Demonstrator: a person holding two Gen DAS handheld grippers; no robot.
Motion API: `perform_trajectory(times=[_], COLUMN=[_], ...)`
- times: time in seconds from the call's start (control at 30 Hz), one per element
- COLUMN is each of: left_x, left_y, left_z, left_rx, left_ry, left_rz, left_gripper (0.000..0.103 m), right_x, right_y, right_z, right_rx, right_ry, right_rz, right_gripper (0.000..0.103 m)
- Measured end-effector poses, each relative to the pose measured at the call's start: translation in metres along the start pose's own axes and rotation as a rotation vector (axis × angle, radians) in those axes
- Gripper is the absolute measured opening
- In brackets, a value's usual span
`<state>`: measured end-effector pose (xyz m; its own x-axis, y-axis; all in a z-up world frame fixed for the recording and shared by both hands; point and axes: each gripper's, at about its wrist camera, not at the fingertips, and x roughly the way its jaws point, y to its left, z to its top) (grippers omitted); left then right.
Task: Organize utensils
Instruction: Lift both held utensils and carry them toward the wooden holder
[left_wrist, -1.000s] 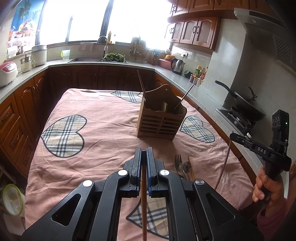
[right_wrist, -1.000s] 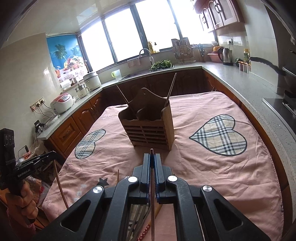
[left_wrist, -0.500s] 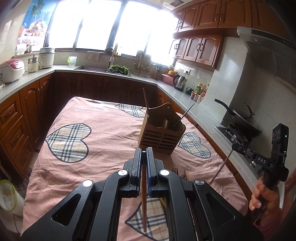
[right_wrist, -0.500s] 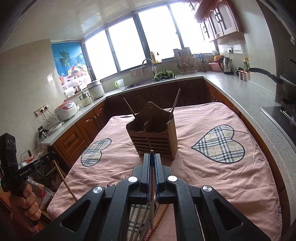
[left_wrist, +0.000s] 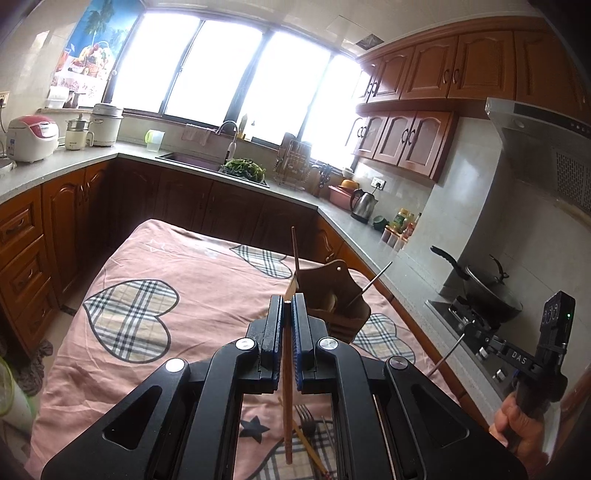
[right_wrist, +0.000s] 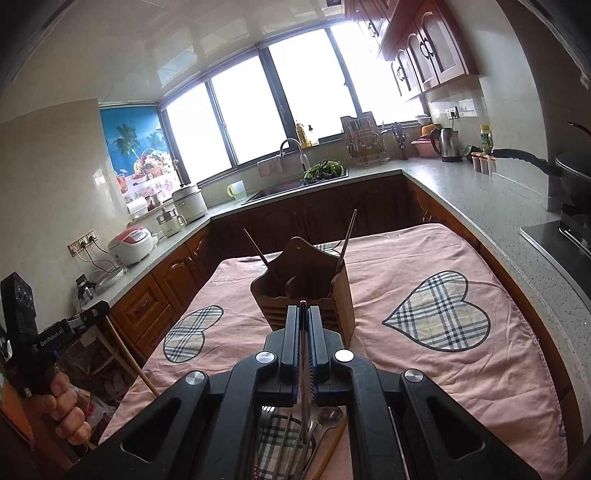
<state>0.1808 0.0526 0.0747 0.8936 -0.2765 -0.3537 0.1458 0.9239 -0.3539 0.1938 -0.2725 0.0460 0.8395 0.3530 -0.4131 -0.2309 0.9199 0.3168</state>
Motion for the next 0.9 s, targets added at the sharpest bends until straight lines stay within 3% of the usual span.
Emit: perform_trajectory(times=[0.5, 0.9], left_x=[0.036, 0.088], left_y=[-0.015, -0.019], left_z=[0.051, 0.090], left_rx=[-0.006, -0.038], left_ry=[-0.140, -0.193], left_rz=[-0.011, -0.027], left_gripper=[0.004, 0.004], right_x=[0.023, 0.047], right_y=[-0.010, -0.027], right_z=[0.042, 0.091], right_rx=[0.019, 0.053], right_ry=[-0.098, -0.210], right_rz=[-0.004, -0.017], right_gripper=[0.004, 0.004])
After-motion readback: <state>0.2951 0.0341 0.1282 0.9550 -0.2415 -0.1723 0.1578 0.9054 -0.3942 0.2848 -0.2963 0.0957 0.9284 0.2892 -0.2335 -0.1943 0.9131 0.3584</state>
